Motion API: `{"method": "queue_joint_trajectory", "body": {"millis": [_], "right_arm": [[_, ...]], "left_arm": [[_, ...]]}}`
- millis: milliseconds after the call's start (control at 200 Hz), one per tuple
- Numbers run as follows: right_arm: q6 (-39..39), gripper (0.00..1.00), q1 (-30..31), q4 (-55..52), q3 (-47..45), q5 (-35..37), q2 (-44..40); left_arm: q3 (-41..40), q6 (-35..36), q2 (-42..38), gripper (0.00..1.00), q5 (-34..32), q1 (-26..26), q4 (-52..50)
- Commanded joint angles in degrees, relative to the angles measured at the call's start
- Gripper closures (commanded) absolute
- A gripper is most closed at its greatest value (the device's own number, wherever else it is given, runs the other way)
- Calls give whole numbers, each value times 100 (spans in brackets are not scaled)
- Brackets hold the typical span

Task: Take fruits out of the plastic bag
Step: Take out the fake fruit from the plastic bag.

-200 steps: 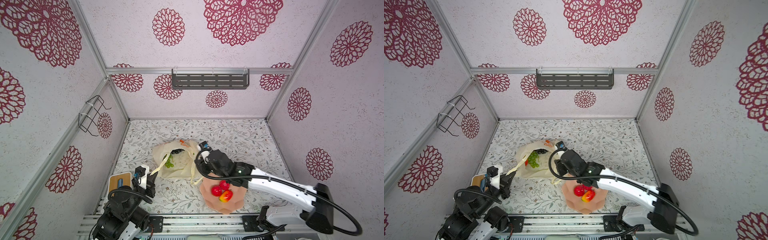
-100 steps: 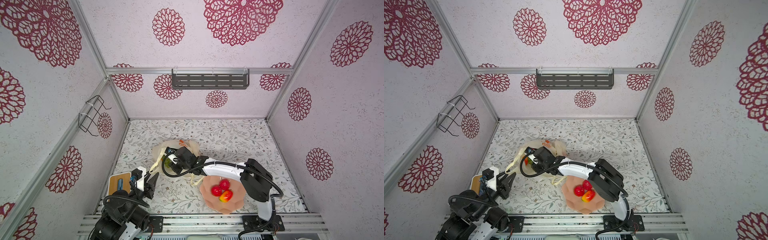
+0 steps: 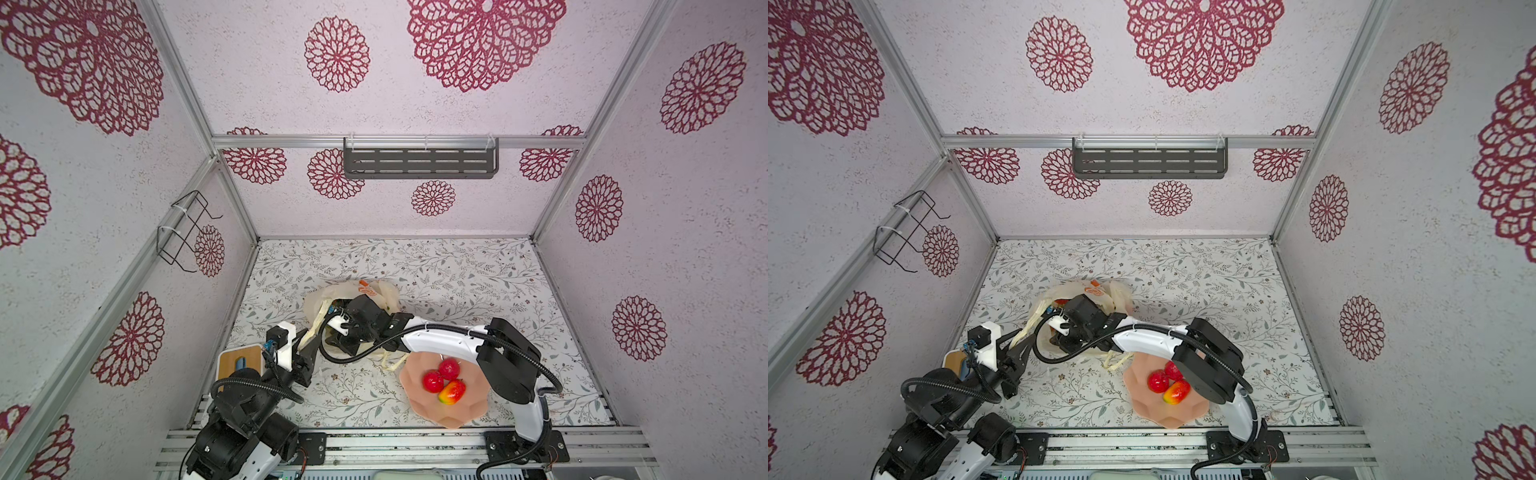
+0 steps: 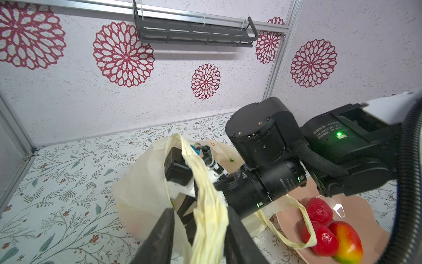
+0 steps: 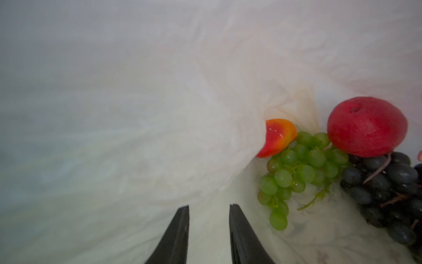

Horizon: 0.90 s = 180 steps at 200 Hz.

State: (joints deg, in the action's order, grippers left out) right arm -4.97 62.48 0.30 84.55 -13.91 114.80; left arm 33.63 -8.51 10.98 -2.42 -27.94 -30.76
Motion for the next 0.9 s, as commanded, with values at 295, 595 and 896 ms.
{"method": "queue_joint_trajectory", "body": {"millis": [295,595,896], "right_arm": [[-62,65,-18,-66,60,1439,157],[917,43,-466,-7,1194,2733,1107],[1779,25,-666,682,789,3566,1096]], "left_arm": [[310,-639,-193,100,-690,34,-502],[-22,-526,-1061,100,-443,-5,-566],[-32,-261,-737,100,81,-287,-631]]}}
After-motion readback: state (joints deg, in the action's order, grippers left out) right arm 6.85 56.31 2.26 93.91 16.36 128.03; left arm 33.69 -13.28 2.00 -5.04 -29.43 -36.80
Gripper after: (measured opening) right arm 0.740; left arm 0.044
